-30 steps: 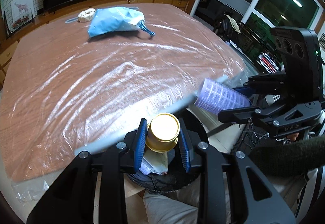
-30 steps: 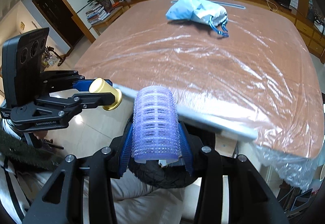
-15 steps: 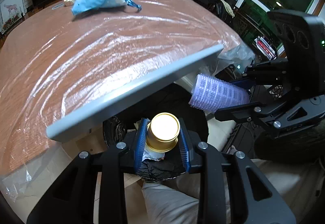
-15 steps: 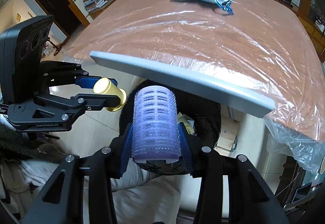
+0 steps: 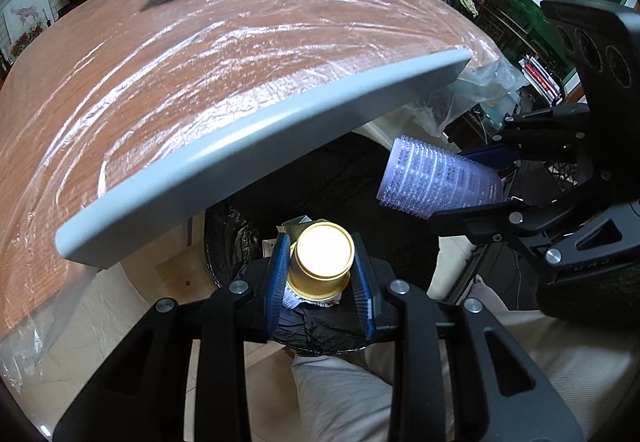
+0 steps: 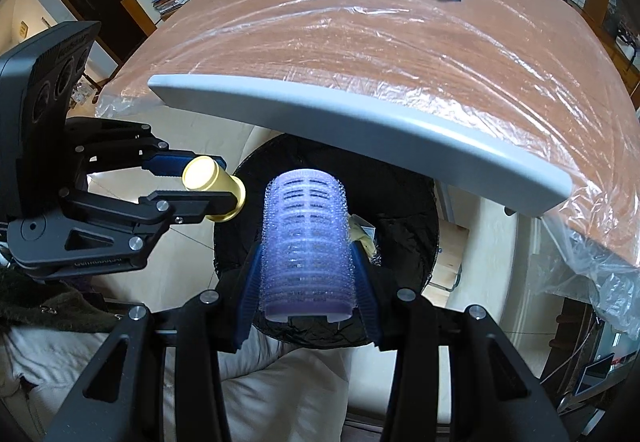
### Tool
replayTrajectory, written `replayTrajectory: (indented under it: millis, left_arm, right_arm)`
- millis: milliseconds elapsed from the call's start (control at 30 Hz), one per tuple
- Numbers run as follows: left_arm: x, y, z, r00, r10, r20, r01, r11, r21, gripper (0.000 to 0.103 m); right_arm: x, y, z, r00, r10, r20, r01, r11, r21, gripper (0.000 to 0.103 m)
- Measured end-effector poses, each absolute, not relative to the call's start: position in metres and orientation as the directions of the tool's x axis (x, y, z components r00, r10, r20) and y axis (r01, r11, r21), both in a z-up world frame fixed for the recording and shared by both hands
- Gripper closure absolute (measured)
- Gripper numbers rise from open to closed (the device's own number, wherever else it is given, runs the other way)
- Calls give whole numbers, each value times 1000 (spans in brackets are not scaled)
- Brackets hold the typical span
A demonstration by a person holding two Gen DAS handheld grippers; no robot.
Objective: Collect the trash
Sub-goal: 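Carry the held cup and roller off the table edge over the bin, then open both tools to drop the cup and roller into the bin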
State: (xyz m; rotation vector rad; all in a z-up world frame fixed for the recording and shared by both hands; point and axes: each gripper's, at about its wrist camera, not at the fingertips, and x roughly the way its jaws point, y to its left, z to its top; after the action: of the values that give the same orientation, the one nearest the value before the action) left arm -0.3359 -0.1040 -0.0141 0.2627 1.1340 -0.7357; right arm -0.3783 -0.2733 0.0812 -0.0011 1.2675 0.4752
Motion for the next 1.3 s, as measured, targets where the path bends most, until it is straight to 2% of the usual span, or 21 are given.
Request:
replayTrajectory:
  millis: [800,1300]
  left_arm:
    - [-332,-119,-58,191,-296,-936,678,730,-93,71]
    - [-327,-124,-69,184,-277,-943,679,730,-82,71]
  right_arm:
    - [-369,-256,46,190,271,-944,-371,910,187,60]
    - [-365,-254,39,172,258,-951,-387,905,176,60]
